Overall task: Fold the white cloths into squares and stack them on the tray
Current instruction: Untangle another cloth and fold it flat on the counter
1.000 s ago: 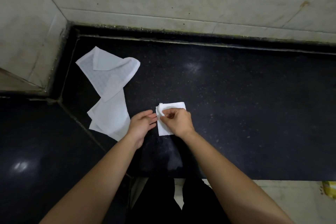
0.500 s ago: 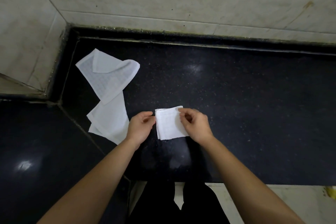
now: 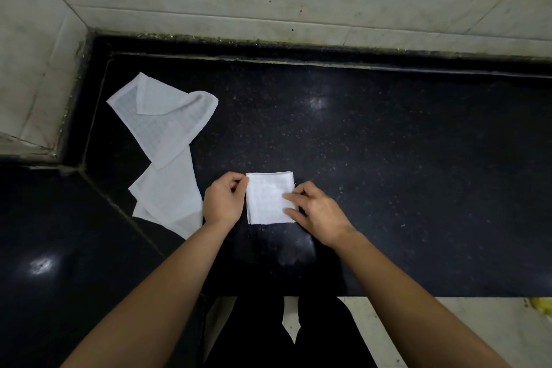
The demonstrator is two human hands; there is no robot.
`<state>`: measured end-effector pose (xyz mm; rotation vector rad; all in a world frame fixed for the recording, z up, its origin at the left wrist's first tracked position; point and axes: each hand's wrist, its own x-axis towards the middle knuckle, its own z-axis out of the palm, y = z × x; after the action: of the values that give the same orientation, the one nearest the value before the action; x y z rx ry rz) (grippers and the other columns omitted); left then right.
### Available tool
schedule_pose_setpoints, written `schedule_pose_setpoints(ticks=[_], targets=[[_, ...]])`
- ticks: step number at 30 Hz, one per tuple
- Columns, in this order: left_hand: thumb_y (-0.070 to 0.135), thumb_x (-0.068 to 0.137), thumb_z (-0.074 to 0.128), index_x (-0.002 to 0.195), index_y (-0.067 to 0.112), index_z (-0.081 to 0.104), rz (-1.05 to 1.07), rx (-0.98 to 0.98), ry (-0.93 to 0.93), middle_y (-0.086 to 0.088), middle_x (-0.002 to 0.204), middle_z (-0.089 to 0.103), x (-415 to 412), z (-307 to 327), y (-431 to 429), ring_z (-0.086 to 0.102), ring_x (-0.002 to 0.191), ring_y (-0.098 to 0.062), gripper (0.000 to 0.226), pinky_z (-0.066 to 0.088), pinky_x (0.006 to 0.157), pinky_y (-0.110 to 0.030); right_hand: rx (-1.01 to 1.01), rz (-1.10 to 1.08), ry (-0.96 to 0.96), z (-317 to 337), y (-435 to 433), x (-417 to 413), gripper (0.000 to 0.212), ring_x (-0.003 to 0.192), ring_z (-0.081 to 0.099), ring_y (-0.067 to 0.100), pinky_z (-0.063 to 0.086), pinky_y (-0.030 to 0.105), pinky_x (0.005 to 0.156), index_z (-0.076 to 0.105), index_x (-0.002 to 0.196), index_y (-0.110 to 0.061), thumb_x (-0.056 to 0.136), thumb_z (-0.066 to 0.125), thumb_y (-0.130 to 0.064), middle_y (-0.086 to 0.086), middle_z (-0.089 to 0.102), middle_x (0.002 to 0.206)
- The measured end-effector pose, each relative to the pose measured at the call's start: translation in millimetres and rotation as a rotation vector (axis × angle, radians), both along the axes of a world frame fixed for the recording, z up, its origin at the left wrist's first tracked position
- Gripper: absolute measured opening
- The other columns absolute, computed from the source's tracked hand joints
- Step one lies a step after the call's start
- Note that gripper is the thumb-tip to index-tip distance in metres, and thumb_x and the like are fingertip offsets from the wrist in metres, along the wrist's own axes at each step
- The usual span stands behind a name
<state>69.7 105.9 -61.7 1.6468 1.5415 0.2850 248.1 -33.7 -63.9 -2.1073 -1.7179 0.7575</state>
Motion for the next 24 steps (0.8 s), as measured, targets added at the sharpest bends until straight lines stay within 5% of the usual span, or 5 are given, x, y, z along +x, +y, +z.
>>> schedule_pose_setpoints(ticks=[4, 7, 11, 18, 24], targets=[[0.042, 0.097, 0.058, 0.134, 0.021, 0.058, -0.393, 0.323, 0.109, -0.001, 0.134, 0.054, -13.4, 10.3, -8.1, 0.059, 0.111, -0.019, 0.042, 0.054, 0.09, -0.038, 0.066, 0.063, -0.106, 5.4, 1.3, 6.4, 0.047, 0.102, 0.058, 0.019, 0.058, 0.044, 0.081, 0.059, 0.136, -0.02, 0.098, 0.058, -0.047, 0.0, 0.05, 0.127], [0.052, 0.099, 0.048, 0.155, 0.02, 0.031, -0.915, 0.407, 0.287, -0.005, 0.166, 0.014, -23.1, 15.5, -6.7, 0.017, 0.151, -0.024, 0.067, 0.03, 0.115, -0.047, 0.032, 0.192, -0.231, 8.9, 1.8, 13.3, 0.067, 0.13, 0.045, 0.029, 0.047, 0.049, 0.105, 0.038, 0.153, -0.024, 0.097, 0.049, -0.061, 0.009, 0.032, 0.157], [0.067, 0.096, 0.026, 0.157, 0.015, -0.011, -1.152, 0.273, 0.572, 0.001, 0.162, -0.026, -29.4, 10.9, 7.2, -0.021, 0.151, -0.016, 0.088, 0.005, 0.125, -0.046, -0.236, 0.389, -0.411, 7.2, 11.8, 18.1, 0.097, 0.154, -0.001, 0.035, 0.016, 0.053, 0.123, -0.002, 0.161, -0.02, 0.092, 0.038, -0.074, 0.014, -0.016, 0.167], [0.086, 0.068, -0.019, 0.152, 0.017, -0.024, -1.259, 0.317, 0.579, 0.002, 0.158, -0.035, -38.4, -0.9, 24.0, -0.025, 0.148, -0.014, 0.108, 0.0, 0.122, -0.043, -0.34, 0.368, -0.38, 6.5, 15.8, 16.3, 0.103, 0.153, -0.017, 0.033, 0.001, 0.05, 0.126, -0.012, 0.159, -0.021, 0.09, 0.041, -0.075, 0.013, -0.022, 0.165], [0.079, 0.076, -0.005, 0.152, 0.017, -0.022, -1.236, 0.312, 0.577, 0.002, 0.159, -0.033, -36.9, -1.3, 20.8, -0.025, 0.148, -0.013, 0.099, 0.0, 0.122, -0.044, -0.24, -0.355, 0.135, 28.9, 22.6, -5.2, 0.062, 0.124, 0.052, 0.021, 0.045, 0.034, 0.101, 0.045, 0.141, -0.025, 0.09, 0.064, -0.055, 0.0, 0.056, 0.133]])
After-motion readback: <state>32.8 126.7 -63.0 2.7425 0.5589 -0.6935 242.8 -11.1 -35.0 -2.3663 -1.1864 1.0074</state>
